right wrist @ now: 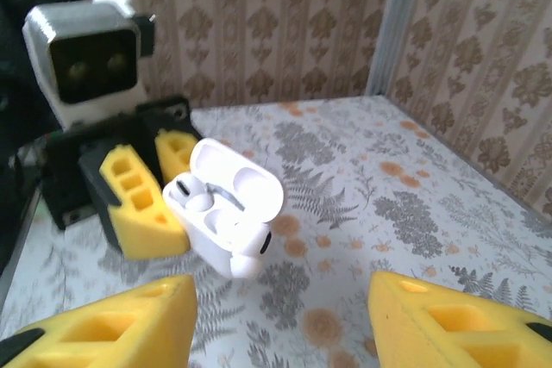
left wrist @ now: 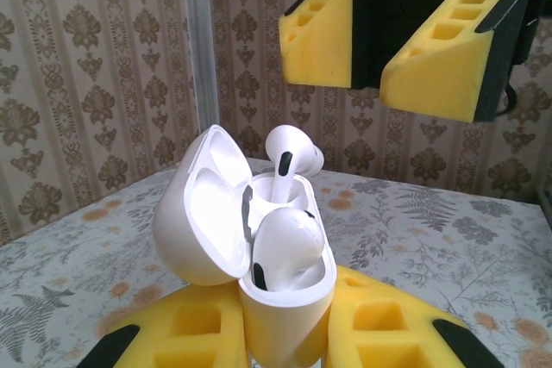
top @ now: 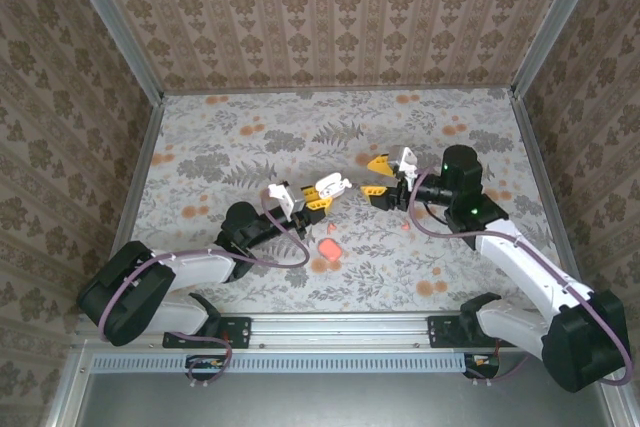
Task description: Insert the wireless bluetooth earbuds into the charging case
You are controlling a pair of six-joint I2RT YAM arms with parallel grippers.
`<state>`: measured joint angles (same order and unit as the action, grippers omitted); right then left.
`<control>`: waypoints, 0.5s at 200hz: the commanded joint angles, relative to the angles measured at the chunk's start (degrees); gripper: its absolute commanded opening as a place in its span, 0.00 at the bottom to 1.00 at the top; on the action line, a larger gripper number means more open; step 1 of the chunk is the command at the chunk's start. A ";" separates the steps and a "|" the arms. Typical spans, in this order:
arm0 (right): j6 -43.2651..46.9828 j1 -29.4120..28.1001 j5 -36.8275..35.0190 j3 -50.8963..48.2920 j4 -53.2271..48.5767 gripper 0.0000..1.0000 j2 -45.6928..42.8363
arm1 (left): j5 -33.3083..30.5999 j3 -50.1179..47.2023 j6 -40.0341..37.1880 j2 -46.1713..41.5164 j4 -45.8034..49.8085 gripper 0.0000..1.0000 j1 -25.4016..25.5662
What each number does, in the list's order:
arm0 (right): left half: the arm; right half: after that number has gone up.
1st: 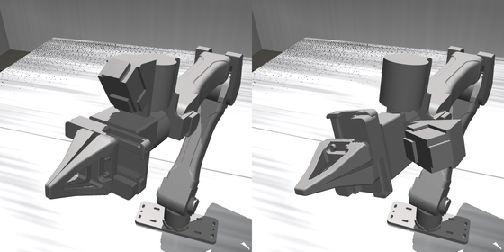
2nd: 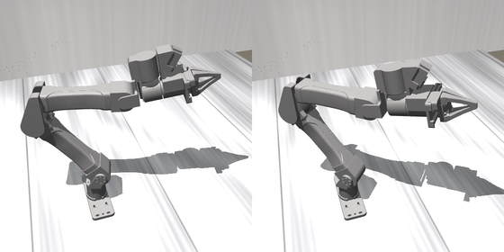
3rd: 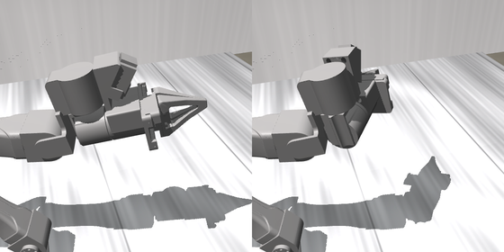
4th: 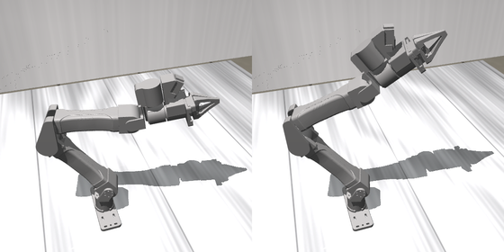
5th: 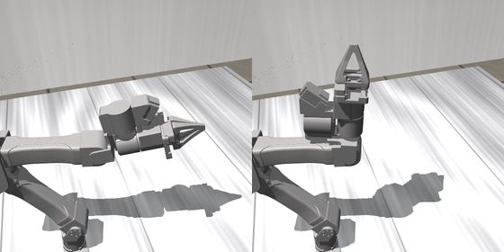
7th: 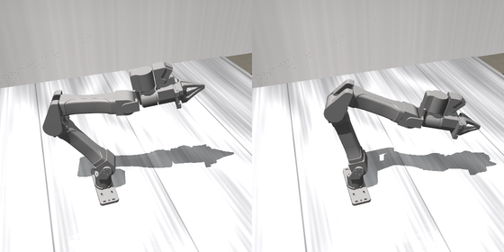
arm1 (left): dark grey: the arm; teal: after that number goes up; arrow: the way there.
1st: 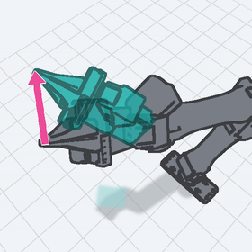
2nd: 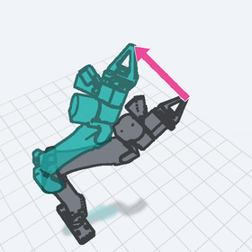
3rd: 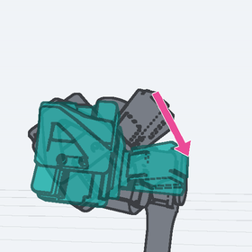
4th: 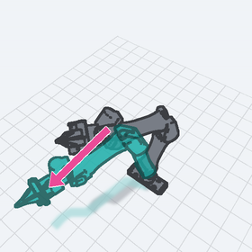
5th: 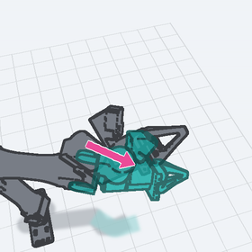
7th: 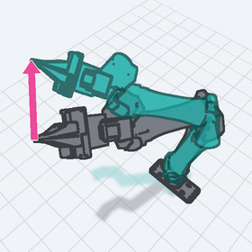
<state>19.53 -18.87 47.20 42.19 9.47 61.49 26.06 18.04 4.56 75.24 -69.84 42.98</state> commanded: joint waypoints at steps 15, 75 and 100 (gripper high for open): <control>18.33 0.04 6.43 7.80 -20.05 0.50 4.16 | 3.22 1.64 0.91 -1.37 -0.82 0.12 -0.61; 19.66 -0.51 10.18 12.02 -21.95 0.37 10.52 | 2.86 1.85 0.96 -1.69 -0.56 0.12 -0.55; 19.57 -0.68 11.50 12.56 -22.21 0.32 11.35 | 2.61 1.91 0.65 -1.94 -0.10 0.12 -0.66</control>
<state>37.19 -19.03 54.76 52.69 -10.76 72.18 27.86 18.22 4.56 75.24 -68.99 42.98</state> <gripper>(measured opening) 0.343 0.190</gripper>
